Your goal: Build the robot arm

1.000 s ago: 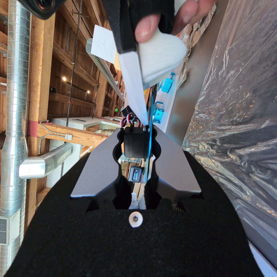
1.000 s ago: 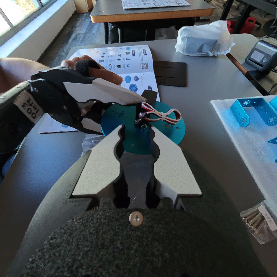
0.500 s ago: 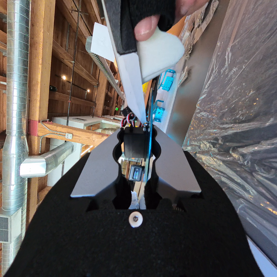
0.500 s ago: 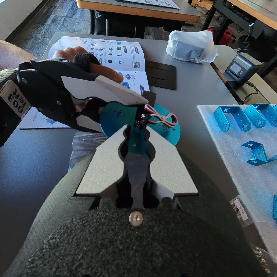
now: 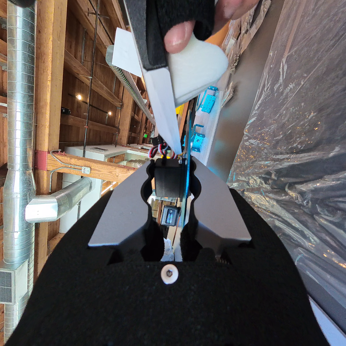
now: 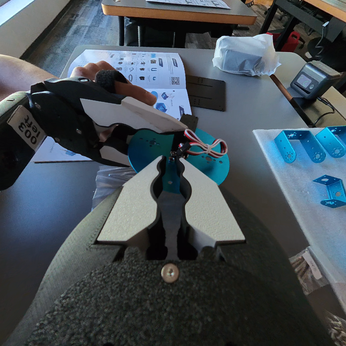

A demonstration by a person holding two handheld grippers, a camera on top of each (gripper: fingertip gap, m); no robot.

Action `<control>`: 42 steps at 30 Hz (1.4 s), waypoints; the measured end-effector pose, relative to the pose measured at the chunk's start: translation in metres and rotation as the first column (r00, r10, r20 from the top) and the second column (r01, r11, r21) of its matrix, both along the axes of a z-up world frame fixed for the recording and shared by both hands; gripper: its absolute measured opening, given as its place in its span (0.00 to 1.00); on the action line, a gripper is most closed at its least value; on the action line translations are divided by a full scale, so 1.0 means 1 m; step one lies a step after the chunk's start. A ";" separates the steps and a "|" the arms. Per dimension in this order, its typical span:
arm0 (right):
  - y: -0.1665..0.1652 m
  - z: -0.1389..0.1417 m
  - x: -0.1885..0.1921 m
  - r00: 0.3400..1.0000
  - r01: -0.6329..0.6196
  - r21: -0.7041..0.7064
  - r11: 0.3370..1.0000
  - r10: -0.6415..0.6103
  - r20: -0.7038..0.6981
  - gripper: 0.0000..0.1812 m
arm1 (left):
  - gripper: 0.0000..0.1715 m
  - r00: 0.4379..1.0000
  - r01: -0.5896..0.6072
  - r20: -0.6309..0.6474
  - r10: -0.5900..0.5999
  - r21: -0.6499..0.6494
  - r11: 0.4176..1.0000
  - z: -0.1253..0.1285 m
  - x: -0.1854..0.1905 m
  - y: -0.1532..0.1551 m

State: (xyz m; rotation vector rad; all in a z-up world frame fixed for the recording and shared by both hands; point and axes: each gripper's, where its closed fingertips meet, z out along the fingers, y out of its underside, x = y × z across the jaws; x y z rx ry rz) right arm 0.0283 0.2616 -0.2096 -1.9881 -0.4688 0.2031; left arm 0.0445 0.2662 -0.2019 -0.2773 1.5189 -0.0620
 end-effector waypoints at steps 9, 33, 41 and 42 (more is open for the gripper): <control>0.003 -0.011 0.003 0.998 0.059 -0.038 0.998 -0.060 -0.008 0.03 | 0.21 1.000 -0.002 -0.018 0.002 0.013 1.000 -0.006 0.001 -0.002; 0.010 -0.007 0.010 0.974 0.082 -0.022 0.996 -0.084 -0.210 0.03 | 0.20 1.000 -0.007 -0.012 0.007 0.010 1.000 -0.005 0.001 -0.001; 0.010 -0.008 0.010 0.970 0.098 -0.062 0.993 -0.109 -0.217 0.03 | 0.20 1.000 -0.004 -0.010 0.004 0.017 1.000 -0.005 0.001 -0.003; 0.010 -0.008 0.010 0.969 0.102 -0.066 0.993 -0.114 -0.218 0.03 | 0.20 1.000 -0.004 -0.010 0.004 0.017 1.000 -0.005 0.001 -0.003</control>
